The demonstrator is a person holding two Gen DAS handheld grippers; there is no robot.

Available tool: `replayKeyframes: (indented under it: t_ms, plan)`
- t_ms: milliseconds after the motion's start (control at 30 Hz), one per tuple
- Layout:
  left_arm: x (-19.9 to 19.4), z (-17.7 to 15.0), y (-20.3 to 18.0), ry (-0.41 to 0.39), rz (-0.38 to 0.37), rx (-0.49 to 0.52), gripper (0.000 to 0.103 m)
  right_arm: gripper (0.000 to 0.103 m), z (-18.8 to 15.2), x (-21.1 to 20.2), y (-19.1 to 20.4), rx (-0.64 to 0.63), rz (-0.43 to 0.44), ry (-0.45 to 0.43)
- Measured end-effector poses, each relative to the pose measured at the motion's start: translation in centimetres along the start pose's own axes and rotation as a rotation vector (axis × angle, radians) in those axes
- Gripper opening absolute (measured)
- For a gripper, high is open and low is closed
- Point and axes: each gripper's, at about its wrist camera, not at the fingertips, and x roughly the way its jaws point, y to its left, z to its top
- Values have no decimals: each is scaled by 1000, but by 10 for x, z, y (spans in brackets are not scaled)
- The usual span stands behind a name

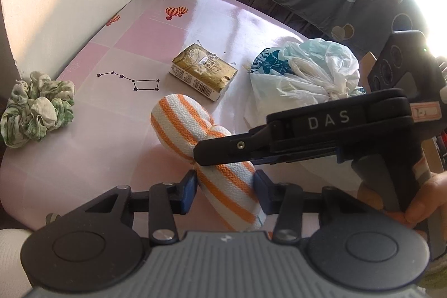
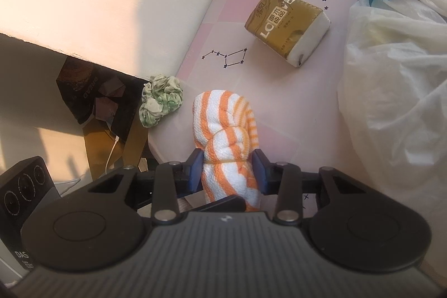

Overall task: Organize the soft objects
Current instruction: 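Carry the sock bundle into the cardboard box and release it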

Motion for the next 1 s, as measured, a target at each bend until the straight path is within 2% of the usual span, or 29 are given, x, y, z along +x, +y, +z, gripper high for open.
replayKeyframes:
  t_ms: [200, 300, 433, 600, 800, 1000]
  plan:
    - [-20, 4, -29, -50, -20, 66, 45, 36, -13, -38, 9, -25, 7, -84]
    - [-30, 9, -51, -70, -48, 132, 45, 36, -20, -67, 9, -19, 11, -148]
    - [-36, 17, -85, -94, -102, 223, 45, 35, -33, -113, 4, -2, 6, -244]
    - [-32, 27, -148, -102, -193, 340, 45, 35, -53, -182, -15, 32, -18, -378]
    - [-11, 34, -236, -45, -344, 452, 45, 35, -89, -273, -58, 107, -64, -527]
    - [22, 10, -330, 40, -456, 588, 47, 34, -146, -355, -114, 217, -131, -656]
